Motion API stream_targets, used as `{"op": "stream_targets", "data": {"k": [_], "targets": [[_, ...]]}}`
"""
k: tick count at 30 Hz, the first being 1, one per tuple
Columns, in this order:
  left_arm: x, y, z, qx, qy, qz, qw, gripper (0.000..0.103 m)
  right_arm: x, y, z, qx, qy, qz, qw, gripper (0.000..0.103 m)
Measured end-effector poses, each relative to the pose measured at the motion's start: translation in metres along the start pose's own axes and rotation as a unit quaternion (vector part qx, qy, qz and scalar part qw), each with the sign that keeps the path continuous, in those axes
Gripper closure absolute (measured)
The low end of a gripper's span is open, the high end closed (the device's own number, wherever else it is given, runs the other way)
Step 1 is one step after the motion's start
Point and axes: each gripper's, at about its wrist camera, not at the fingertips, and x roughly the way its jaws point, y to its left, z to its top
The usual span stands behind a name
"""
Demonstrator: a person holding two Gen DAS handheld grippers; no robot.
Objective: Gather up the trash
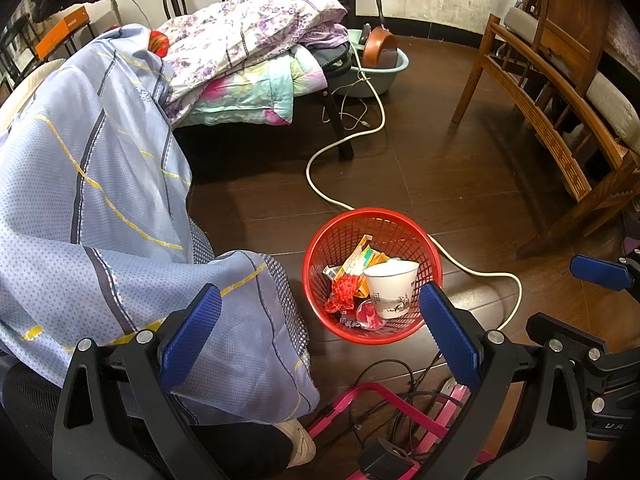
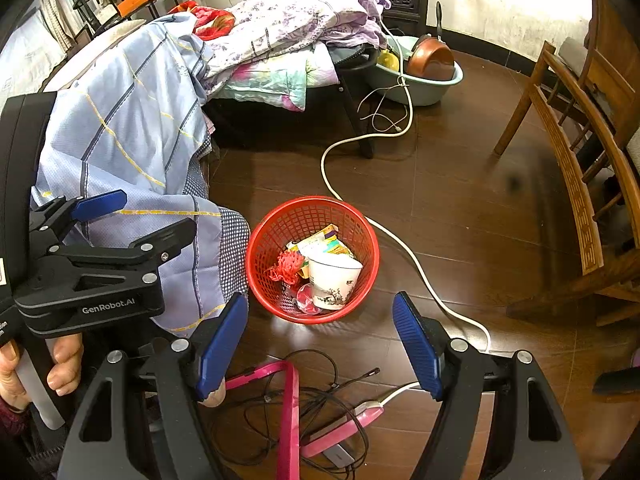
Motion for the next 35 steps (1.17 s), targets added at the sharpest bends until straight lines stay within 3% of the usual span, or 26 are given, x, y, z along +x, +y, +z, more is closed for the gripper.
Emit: {"op": "stream_targets", "data": {"k": [35], "targets": [[0.0002, 0.0006, -0.0057, -0.005, -0.001, -0.002, 1.0000, 0.008, 0.0017, 0.0041, 0.0045, 0.002, 0.001, 0.005, 1.000, 0.029]]}}
